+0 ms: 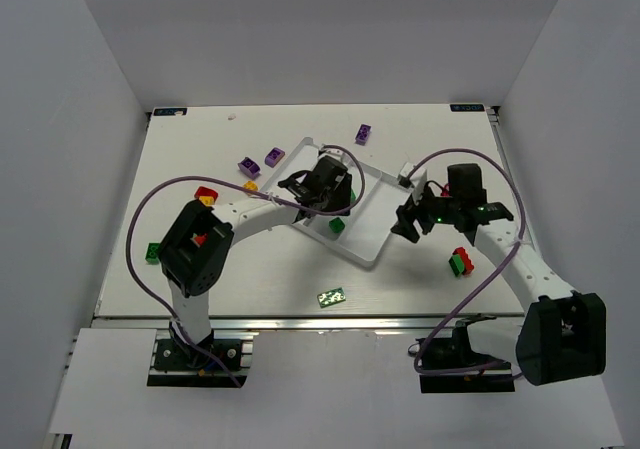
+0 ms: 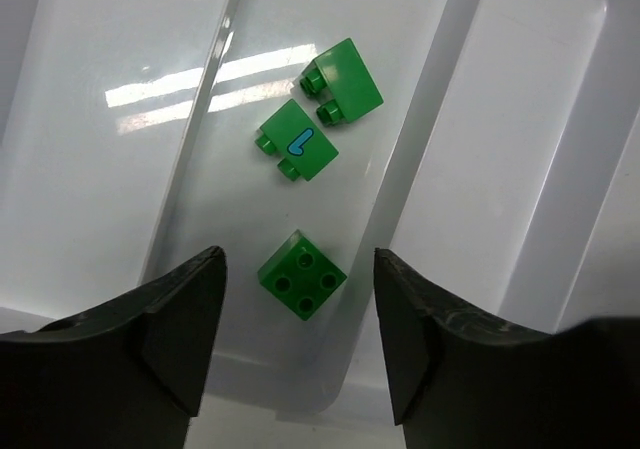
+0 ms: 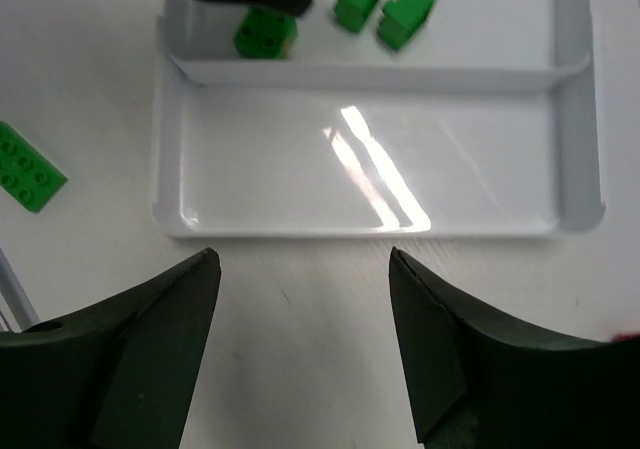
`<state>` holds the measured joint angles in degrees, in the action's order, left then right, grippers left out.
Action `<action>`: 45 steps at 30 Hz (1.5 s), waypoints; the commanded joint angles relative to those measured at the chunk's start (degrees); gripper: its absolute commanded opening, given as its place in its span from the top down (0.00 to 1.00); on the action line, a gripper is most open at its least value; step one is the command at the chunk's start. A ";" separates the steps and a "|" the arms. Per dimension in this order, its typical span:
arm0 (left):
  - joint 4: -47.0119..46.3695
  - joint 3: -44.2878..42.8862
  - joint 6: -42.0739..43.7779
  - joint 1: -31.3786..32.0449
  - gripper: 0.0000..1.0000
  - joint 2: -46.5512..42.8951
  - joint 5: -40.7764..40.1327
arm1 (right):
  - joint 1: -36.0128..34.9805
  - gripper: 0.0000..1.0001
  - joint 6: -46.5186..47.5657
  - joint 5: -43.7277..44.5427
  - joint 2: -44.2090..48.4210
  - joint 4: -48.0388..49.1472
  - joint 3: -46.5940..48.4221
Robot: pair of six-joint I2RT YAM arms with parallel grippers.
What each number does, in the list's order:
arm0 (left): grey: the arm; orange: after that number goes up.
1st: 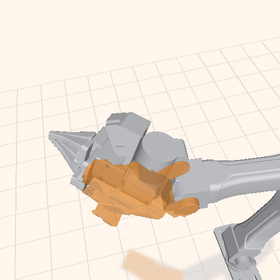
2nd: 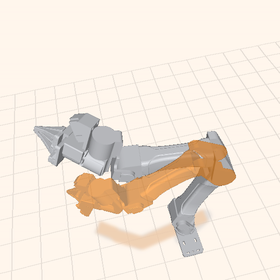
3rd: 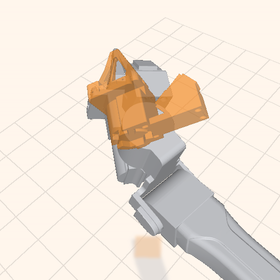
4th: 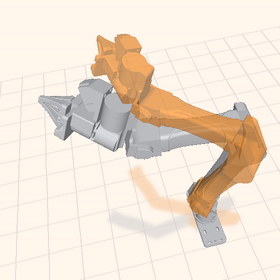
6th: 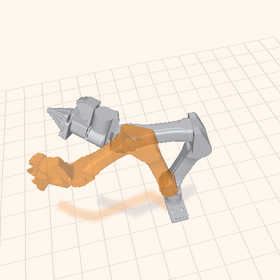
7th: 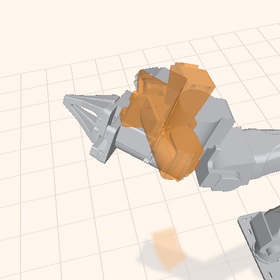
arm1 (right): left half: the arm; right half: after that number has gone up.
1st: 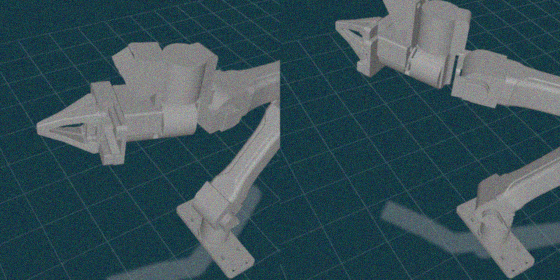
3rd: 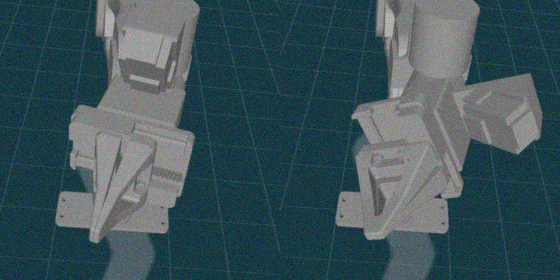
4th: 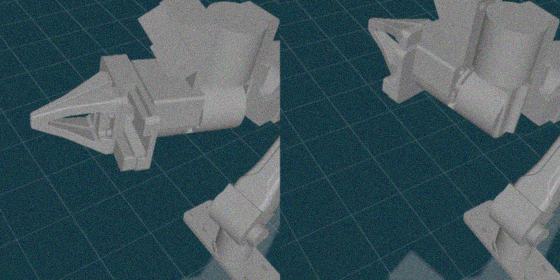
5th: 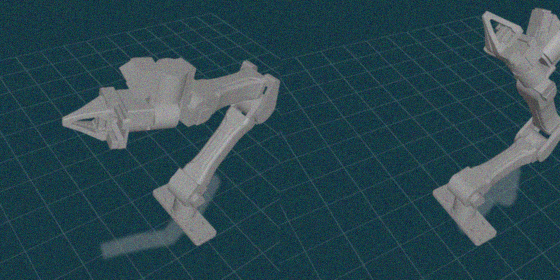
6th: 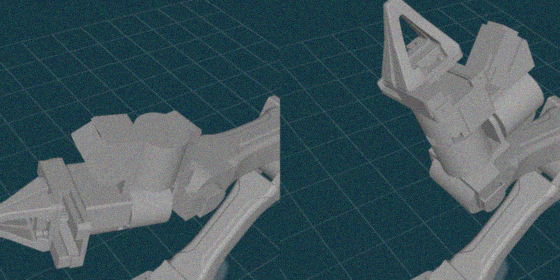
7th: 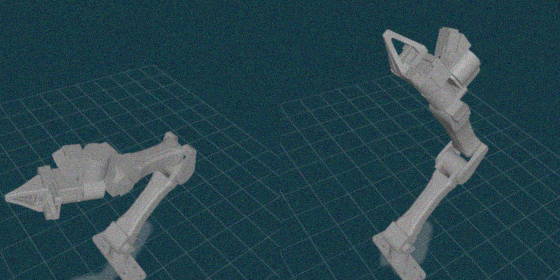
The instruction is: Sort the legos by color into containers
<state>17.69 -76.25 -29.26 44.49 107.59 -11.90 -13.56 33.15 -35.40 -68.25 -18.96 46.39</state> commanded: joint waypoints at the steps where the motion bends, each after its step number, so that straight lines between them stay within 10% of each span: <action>1: 1.29 0.12 -0.10 0.25 0.31 -6.40 -2.68 | 5.98 0.27 3.40 3.22 -0.83 -11.43 4.75; 7: 1.03 12.59 -4.40 0.16 0.77 -22.03 -5.76 | 14.86 0.29 12.10 8.57 -2.59 -28.75 9.06; 15: 4.01 33.34 -15.11 0.25 0.34 -45.34 -10.07 | 15.67 0.43 14.14 19.92 -1.36 -38.33 9.07; 27: 7.88 42.41 -20.75 0.16 0.27 -56.79 -12.45 | 20.06 0.11 10.99 25.91 -5.83 -39.22 10.82; 45: 2.79 42.15 -19.26 0.16 0.24 -56.09 -7.26 | 19.98 0.11 9.22 28.36 -10.77 -23.50 -1.38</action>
<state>23.27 -34.20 -48.56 44.49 51.66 -20.97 6.37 42.19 -8.60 -78.98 -48.29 46.94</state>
